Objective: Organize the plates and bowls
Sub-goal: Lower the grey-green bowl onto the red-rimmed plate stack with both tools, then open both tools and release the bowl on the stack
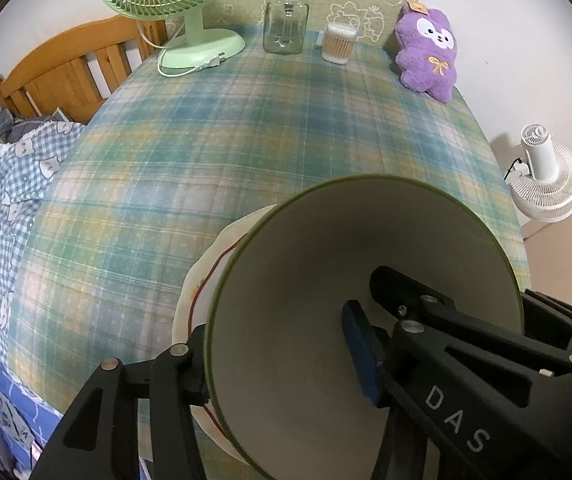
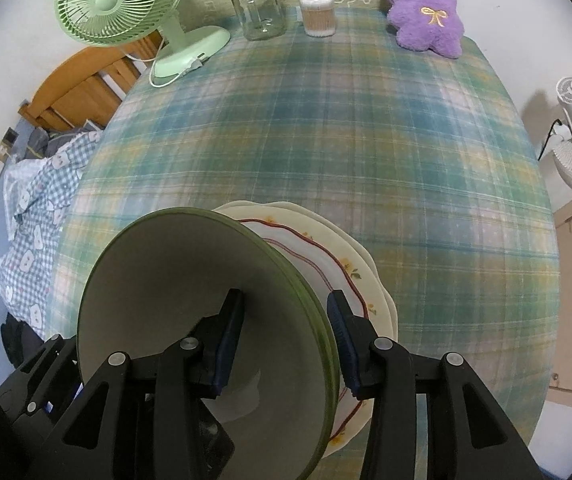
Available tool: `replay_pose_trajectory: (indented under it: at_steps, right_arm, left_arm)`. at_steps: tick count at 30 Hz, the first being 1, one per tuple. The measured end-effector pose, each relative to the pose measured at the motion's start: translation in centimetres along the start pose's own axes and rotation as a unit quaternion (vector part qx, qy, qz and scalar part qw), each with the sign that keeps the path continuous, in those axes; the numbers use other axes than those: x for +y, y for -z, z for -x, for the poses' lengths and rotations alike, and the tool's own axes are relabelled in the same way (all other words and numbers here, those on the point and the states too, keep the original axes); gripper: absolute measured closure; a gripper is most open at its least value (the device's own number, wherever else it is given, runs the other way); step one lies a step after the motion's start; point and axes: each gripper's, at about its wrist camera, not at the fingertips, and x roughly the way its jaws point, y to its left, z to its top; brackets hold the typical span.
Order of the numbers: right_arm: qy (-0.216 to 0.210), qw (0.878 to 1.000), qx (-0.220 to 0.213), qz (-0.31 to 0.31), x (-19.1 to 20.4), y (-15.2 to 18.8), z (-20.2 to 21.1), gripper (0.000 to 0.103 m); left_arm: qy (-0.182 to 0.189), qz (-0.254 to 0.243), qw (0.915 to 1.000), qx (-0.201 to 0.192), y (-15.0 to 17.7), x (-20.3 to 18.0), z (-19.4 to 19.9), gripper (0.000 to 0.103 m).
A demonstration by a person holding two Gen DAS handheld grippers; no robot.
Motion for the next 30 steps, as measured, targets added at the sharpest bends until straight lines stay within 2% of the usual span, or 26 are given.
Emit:
replay_pose_trajectory:
  at_steps: [3,5,7,12,19,22,28,30]
  right_arm:
    - [-0.001,1.0,-0.003,0.007,0.1,0.2,0.3,0.052]
    - [0.003,1.0,-0.011,0.008,-0.1,0.4,0.6,0.04]
    - [-0.001,1.0,-0.02,0.003,-0.4,0.5,1.1,0.033]
    - [0.005,0.998,-0.059,-0.005,-0.1,1.2,3.3,0.031]
    - [0.038,0.99,-0.133,-0.019,2.4,2.6,7.0,0.02]
    - [0.05,0.985,-0.159,-0.038,3.8,3.6,8.2,0.019]
    - [0.092,0.973,-0.204,-0.056,7.1,6.1,9.8,0.018]
    - [0.098,0.969,-0.219,-0.065,8.2,7.0,10.4,0.018]
  left_arm:
    - [-0.002,0.007,1.0,0.002,0.1,0.2,0.0,0.036]
    - [-0.005,0.015,0.9999,0.0,0.3,0.5,0.3,0.034]
    - [-0.004,0.017,0.9998,-0.006,0.4,0.6,0.8,0.034]
    - [-0.002,0.008,0.9995,-0.031,0.7,0.8,2.4,0.023]
    - [0.013,-0.03,0.9952,-0.092,0.9,2.4,5.5,0.022]
    - [0.015,-0.045,0.9933,-0.106,0.9,3.9,6.6,0.022]
    - [0.024,-0.096,0.984,-0.148,1.6,7.0,9.2,0.022]
    - [0.024,-0.111,0.9797,-0.165,2.0,7.9,10.0,0.018]
